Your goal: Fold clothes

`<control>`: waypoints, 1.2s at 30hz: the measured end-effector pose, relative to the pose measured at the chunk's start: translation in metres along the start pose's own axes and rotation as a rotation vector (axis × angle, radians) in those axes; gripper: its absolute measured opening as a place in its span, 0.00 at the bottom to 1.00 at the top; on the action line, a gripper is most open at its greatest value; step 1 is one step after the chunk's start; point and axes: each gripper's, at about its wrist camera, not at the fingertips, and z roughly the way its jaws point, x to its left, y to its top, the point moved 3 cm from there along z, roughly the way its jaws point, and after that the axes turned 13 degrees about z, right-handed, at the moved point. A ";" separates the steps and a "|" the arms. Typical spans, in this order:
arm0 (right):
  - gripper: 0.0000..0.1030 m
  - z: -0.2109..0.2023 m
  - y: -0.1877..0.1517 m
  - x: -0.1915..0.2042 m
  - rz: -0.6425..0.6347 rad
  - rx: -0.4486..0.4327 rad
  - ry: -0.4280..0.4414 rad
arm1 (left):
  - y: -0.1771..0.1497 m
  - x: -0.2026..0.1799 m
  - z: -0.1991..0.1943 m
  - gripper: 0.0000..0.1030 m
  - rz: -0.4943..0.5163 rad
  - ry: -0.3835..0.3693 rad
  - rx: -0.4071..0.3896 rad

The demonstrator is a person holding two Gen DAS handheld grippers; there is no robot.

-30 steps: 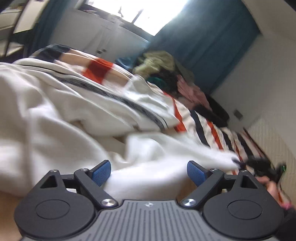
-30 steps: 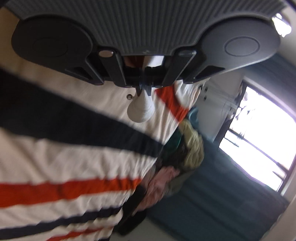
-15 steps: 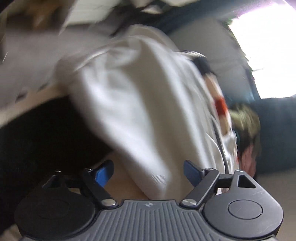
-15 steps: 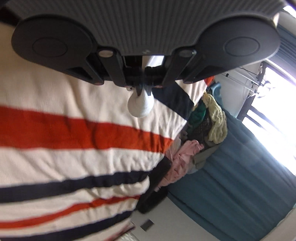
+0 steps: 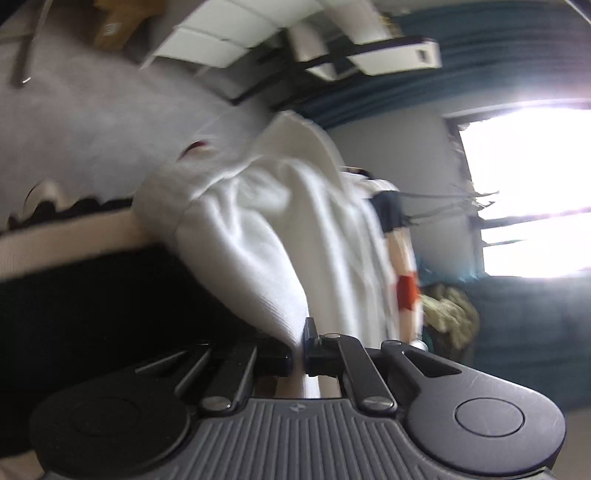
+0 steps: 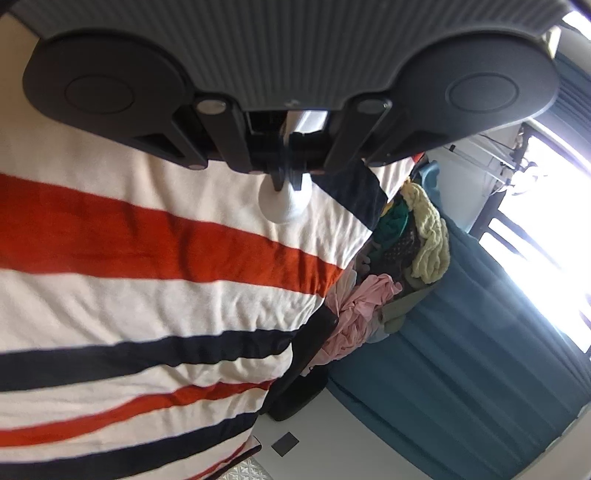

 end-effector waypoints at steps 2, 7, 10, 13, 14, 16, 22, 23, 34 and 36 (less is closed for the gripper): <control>0.05 -0.017 -0.002 -0.020 -0.006 0.003 0.014 | 0.006 0.000 -0.016 0.05 0.006 -0.012 0.010; 0.05 -0.069 -0.012 -0.087 0.023 0.003 -0.014 | 0.017 0.018 -0.050 0.05 0.056 0.030 0.089; 0.05 -0.088 -0.026 -0.130 0.054 0.043 -0.091 | 0.017 0.046 -0.060 0.05 0.038 0.116 0.138; 0.05 -0.095 -0.037 -0.152 0.069 0.082 -0.102 | 0.016 0.069 -0.056 0.06 0.052 0.170 0.199; 0.05 -0.098 -0.038 -0.150 0.062 0.085 -0.088 | 0.015 0.074 -0.061 0.07 0.075 0.183 0.212; 0.07 -0.103 -0.037 -0.138 0.004 0.097 -0.080 | 0.011 0.075 -0.069 0.11 0.138 0.203 0.233; 0.11 -0.124 -0.023 -0.105 -0.182 0.096 -0.103 | 0.006 0.052 -0.088 0.54 0.283 0.277 0.168; 0.11 -0.129 -0.020 -0.102 -0.212 0.084 -0.105 | 0.004 0.046 -0.097 0.61 0.312 0.291 0.132; 0.67 -0.070 -0.016 -0.046 -0.392 0.190 -0.021 | -0.052 -0.074 -0.132 0.79 0.766 0.330 -0.125; 0.67 -0.046 -0.017 -0.035 -0.404 0.218 -0.011 | -0.073 -0.099 -0.117 0.79 0.836 0.300 -0.114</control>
